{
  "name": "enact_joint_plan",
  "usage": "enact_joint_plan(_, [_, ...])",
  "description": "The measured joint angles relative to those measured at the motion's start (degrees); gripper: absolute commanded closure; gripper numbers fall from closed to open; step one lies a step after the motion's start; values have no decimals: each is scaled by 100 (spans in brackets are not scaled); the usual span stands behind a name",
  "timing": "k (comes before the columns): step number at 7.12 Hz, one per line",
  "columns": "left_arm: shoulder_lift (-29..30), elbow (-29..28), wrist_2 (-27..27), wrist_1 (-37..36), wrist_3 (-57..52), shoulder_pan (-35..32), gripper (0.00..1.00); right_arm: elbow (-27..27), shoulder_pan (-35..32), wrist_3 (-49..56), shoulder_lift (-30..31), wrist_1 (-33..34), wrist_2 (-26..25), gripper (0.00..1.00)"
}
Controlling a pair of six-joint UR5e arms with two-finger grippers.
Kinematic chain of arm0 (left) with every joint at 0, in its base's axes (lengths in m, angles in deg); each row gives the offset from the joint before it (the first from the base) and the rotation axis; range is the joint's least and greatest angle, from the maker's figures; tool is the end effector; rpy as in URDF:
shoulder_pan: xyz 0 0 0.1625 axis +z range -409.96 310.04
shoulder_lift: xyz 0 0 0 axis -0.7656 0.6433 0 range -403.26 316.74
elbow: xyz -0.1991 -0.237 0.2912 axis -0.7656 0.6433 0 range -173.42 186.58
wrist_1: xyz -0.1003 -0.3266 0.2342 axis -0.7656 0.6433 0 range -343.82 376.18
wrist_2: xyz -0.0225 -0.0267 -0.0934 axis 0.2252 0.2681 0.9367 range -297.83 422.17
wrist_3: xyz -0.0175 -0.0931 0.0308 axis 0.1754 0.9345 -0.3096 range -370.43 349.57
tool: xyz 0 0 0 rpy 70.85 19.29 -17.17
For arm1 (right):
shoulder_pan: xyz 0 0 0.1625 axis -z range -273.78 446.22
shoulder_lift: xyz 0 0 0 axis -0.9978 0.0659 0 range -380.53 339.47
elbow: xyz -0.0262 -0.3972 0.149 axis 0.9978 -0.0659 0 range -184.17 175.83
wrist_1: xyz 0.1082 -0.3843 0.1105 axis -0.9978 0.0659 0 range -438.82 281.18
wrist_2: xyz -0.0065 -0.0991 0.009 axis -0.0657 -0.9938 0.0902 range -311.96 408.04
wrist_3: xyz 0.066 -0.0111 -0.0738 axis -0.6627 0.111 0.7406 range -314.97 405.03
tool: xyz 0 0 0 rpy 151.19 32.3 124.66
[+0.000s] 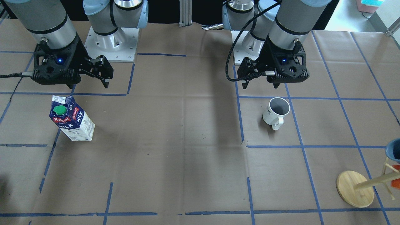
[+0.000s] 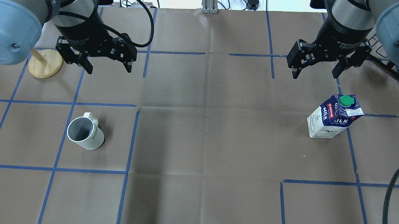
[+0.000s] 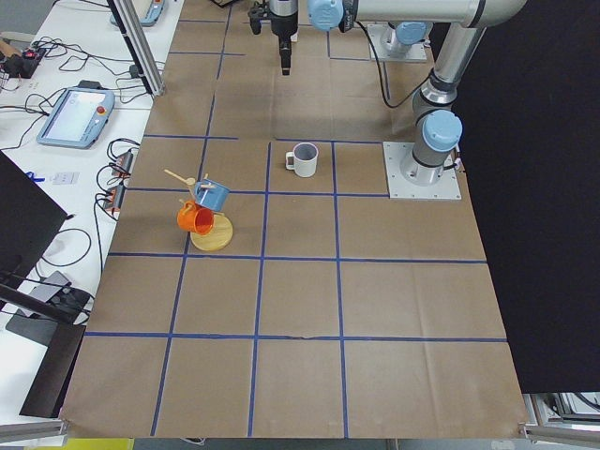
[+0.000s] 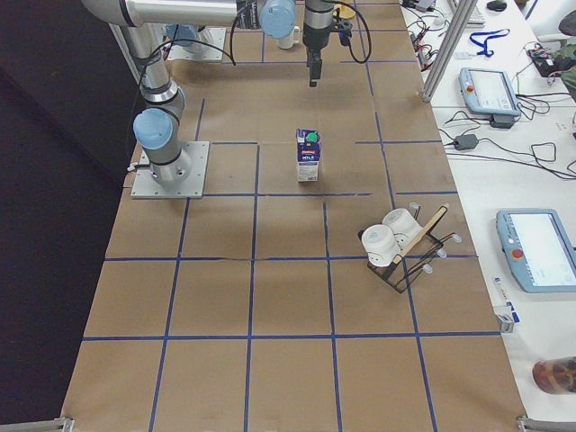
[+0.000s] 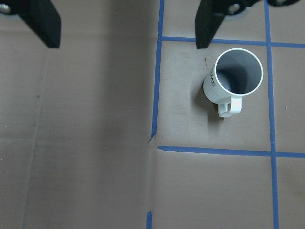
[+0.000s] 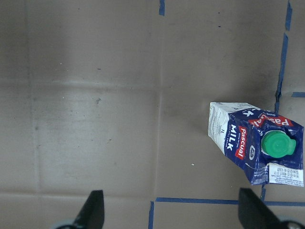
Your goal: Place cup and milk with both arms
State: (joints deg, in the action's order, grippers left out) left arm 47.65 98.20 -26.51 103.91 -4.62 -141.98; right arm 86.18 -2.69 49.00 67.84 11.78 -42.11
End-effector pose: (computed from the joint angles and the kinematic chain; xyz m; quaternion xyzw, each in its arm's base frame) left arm -0.1530 -0.4927 0.4702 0.0331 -0.9994 -0.0030 0.0114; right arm 0.1235 -0.5039 0.4718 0.0251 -0.9996 -0.0121 0.0008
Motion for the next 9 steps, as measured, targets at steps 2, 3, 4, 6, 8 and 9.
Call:
enact_joint_plan(2, [43,23,-10,16,-19,9,0,0,-9,-3,3,1,11,0])
enact_joint_plan(3, [46,113,-3,18,-18,26,0,-2,-11,-7,4,1,14,0])
enact_joint_plan(4, [28,283,1,-27,-27,78,0,-5,-12,-7,5,1,15,0])
enact_joint_plan(6, [-13,830,1,-336,-54,517,0,-8,-13,-6,5,3,15,0])
enact_joint_plan(8, [-24,1527,-7,-834,-211,1063,0,-9,-13,-2,5,9,15,0])
enact_joint_plan(9, [-27,1827,-18,-1186,-498,1213,0,-9,-13,-2,5,10,15,0])
